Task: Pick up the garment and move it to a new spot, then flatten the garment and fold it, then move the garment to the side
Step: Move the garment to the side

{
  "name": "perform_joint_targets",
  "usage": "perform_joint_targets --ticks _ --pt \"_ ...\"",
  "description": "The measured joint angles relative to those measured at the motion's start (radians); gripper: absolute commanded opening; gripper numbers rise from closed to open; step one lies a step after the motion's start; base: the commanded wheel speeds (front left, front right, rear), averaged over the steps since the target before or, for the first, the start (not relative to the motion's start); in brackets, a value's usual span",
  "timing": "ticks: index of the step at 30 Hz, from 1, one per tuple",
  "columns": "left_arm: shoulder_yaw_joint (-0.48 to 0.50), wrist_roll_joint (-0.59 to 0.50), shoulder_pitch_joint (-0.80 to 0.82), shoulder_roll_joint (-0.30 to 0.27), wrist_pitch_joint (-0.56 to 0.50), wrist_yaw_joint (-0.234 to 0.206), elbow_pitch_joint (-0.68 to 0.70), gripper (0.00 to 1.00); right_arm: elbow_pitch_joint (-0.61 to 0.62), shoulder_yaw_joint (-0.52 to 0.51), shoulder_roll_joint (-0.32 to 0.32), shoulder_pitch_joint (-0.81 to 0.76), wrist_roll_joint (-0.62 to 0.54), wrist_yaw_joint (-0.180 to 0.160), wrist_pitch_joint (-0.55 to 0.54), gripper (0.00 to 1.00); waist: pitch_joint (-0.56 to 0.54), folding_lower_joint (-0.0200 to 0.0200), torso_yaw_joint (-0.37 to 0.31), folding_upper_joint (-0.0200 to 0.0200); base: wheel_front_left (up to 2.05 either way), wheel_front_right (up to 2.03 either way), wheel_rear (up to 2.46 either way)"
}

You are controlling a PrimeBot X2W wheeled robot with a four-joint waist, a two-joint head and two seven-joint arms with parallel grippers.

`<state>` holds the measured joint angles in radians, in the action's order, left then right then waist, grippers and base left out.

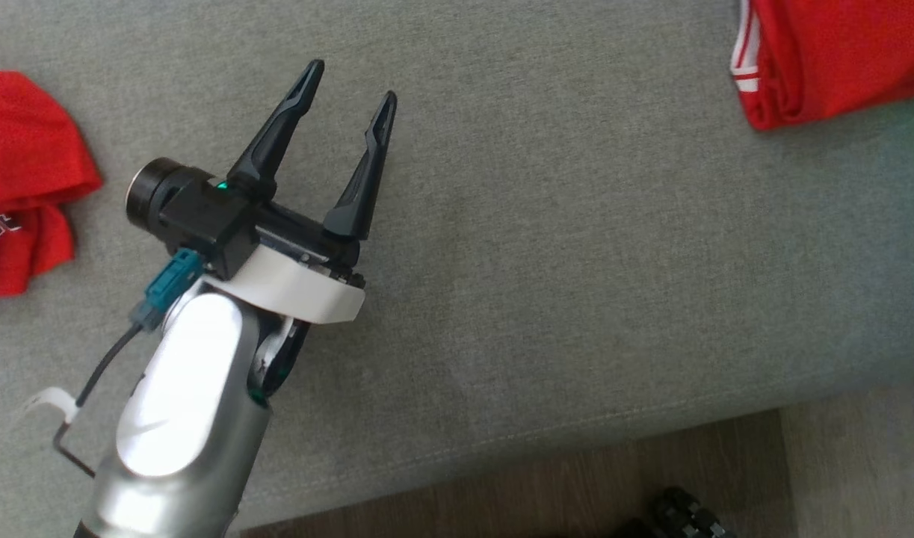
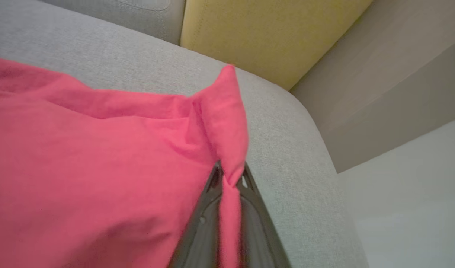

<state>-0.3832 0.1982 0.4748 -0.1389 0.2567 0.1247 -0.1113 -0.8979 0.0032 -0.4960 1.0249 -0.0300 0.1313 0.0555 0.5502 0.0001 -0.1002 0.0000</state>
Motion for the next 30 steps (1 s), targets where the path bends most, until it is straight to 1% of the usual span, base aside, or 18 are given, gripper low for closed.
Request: perform_joint_targets --ticks 7,8,9,10,11,14,17,20,25,29,30 --pt "0.002 0.0 0.0 0.002 0.0 0.0 0.007 1.0 0.033 -0.066 0.022 -0.001 -0.044 0.0 0.0 0.0 0.008 0.0 0.004 0.0 0.0 0.0 0.0" --pt "0.002 0.001 0.0 0.002 0.0 0.0 0.007 1.0 0.041 -0.075 0.027 -0.003 -0.048 0.0 0.002 0.1 0.008 0.0 0.004 0.0 0.0 0.0 0.0" --pt "0.002 0.003 0.0 0.003 0.0 0.0 0.007 1.0 0.048 -0.08 0.032 -0.004 -0.053 0.0 0.007 0.4 0.007 0.0 0.004 0.0 0.0 0.0 0.0" --pt "0.002 0.003 0.0 0.005 0.0 0.0 0.007 1.0 0.053 -0.087 0.039 -0.006 -0.055 0.0 0.007 0.81 0.005 0.0 0.004 0.0 0.0 0.0 0.0" --pt "0.002 0.003 0.0 0.006 0.0 0.0 0.007 1.0 0.053 -0.101 0.051 -0.007 -0.053 0.0 0.007 1.0 0.001 0.0 0.004 0.0 0.0 0.0 0.0" --pt "0.002 0.007 -0.001 0.009 0.0 0.0 0.004 1.0 0.066 -0.105 0.081 -0.019 -0.05 0.0 0.006 1.0 -0.016 0.0 0.004 0.0 0.0 0.0 0.0" --pt "0.006 0.008 -0.005 0.018 0.0 0.0 0.004 1.0 0.087 -0.104 0.096 -0.038 -0.05 0.0 -0.002 1.0 -0.043 0.0 0.006 0.0 0.0 0.0 0.0" --pt "0.019 0.018 -0.04 0.032 0.0 0.0 0.003 1.0 0.128 -0.09 0.125 -0.079 -0.044 0.0 -0.002 1.0 -0.093 -0.0001 0.011 0.0 0.0 0.0 0.0" --pt "0.073 0.034 -0.124 0.059 0.0 0.0 0.002 1.0 0.211 -0.061 0.203 -0.156 0.026 0.0 0.009 1.0 -0.183 -0.0001 0.027 0.0 0.0 0.0 0.0" --pt "0.117 0.054 -0.205 0.078 0.0 -0.002 0.007 1.0 0.301 -0.045 0.272 -0.258 0.11 0.0 0.049 1.0 -0.263 -0.0001 0.051 0.0 0.0 0.0 0.0" --pt "0.117 0.054 -0.205 0.078 0.0 -0.002 0.007 1.0 0.301 -0.045 0.272 -0.258 0.11 0.0 0.049 1.0 -0.263 -0.0001 0.051 0.0 0.0 0.0 0.0"
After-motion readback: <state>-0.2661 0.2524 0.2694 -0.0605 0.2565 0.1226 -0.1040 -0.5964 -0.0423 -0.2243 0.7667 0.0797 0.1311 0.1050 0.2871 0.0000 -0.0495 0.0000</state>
